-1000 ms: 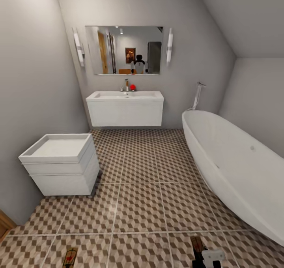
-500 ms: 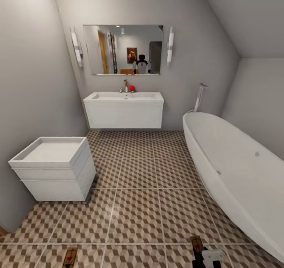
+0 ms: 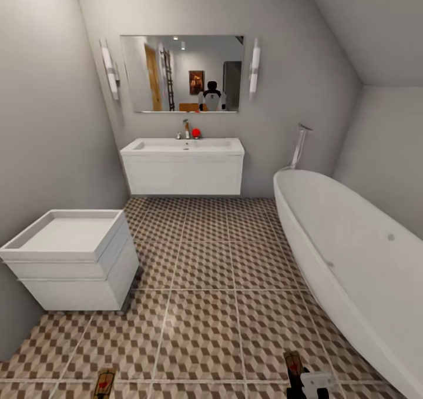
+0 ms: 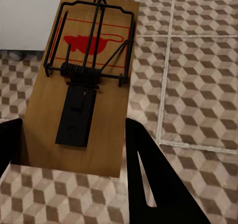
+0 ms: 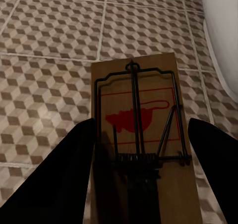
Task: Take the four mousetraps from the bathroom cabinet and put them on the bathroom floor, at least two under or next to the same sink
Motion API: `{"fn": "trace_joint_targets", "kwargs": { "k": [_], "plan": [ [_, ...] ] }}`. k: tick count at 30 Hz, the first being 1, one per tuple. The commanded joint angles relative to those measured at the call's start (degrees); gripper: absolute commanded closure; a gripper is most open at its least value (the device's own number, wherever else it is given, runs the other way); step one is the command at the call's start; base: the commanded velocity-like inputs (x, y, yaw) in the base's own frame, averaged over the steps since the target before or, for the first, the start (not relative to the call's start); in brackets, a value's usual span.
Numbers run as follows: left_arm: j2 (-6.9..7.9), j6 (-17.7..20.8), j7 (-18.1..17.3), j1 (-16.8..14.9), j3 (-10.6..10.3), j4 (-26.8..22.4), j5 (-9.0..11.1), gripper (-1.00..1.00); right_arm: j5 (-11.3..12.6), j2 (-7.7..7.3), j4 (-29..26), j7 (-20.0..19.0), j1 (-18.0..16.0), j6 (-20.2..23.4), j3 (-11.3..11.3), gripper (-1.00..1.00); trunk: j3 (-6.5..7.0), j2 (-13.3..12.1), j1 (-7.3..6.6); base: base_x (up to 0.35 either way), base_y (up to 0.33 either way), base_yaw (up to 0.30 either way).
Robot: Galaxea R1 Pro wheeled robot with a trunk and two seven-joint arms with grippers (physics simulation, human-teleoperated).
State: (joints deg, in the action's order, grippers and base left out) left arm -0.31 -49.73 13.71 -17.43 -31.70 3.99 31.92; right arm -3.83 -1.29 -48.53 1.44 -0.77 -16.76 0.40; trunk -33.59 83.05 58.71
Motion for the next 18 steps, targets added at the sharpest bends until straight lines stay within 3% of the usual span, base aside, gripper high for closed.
{"fn": "trace_joint_targets", "kwargs": {
  "k": [1, 10, 18],
  "plan": [
    [-0.04, -0.1, 0.7, -0.1, -0.5, 0.1, -0.2, 1.0, -0.4, -0.02, 0.0, 0.1, 0.0, -0.1, 0.0, 1.0, -0.05, 0.0, 0.02, 0.207, 0.0, 0.09],
    [-0.04, 0.5, 0.7, -0.1, -0.5, 0.1, -0.2, 1.0, -0.4, -0.02, 0.0, 0.1, 0.0, -0.1, 0.0, 1.0, -0.05, 0.0, 0.02, 0.209, 0.0, 0.117],
    [-0.04, 0.5, 0.7, -0.1, -0.5, 0.1, -0.2, 1.0, -0.3, -0.02, 0.0, 0.1, 0.0, -0.1, 0.0, 1.0, -0.05, 0.0, 0.02, 0.269, 0.0, 0.021]
  ]
}}
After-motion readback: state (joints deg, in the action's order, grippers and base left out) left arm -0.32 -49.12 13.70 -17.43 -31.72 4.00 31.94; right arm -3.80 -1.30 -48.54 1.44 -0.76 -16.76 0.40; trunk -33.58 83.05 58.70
